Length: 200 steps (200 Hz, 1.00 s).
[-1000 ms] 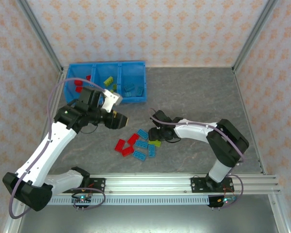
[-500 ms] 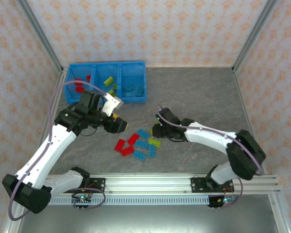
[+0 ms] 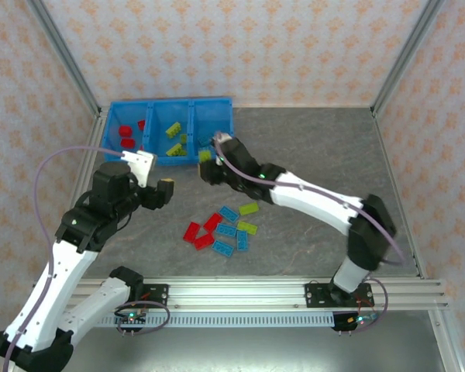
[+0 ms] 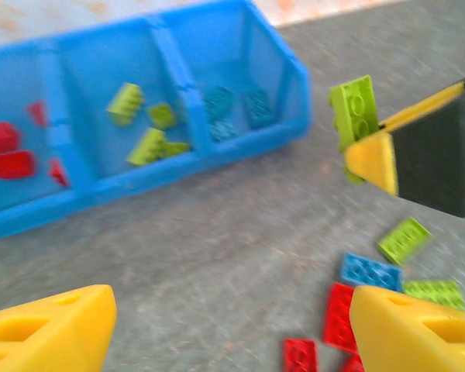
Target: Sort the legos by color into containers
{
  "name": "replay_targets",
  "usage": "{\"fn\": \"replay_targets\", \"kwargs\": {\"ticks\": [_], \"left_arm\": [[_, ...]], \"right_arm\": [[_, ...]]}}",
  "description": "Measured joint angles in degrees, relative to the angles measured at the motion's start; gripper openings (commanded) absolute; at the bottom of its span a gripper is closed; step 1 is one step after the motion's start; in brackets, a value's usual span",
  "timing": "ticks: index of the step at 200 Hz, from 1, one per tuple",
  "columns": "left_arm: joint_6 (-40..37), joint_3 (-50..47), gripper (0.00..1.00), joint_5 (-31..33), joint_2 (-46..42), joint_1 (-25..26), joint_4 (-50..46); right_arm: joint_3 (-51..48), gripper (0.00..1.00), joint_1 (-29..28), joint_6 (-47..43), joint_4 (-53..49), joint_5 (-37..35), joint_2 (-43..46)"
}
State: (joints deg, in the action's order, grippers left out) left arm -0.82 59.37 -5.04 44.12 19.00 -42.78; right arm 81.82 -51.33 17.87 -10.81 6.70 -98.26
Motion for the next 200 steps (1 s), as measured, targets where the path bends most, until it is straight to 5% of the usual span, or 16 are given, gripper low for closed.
{"fn": "replay_targets", "kwargs": {"ticks": [51,95,154,200], "left_arm": [[1.46,-1.62,0.81,6.58,-2.73,-1.88,1.73],[1.92,-1.73,0.81,7.02,-2.4,-3.06,1.99],[2.32,-1.81,0.81,7.02,-0.92,-4.04,2.54],[3.45,-0.61,0.82,6.47,5.31,-4.04,0.85]], "right_arm": [[39.47,0.31,2.71,-4.26,-5.66,-2.99,-31.76],[71.14,0.56,5.05,-7.74,-16.85,-2.89,-52.39],[64.94,0.58,4.98,-9.18,-24.28,0.57,-44.76],[34.75,0.66,4.76,-8.74,-28.15,4.81,-13.03]]}}
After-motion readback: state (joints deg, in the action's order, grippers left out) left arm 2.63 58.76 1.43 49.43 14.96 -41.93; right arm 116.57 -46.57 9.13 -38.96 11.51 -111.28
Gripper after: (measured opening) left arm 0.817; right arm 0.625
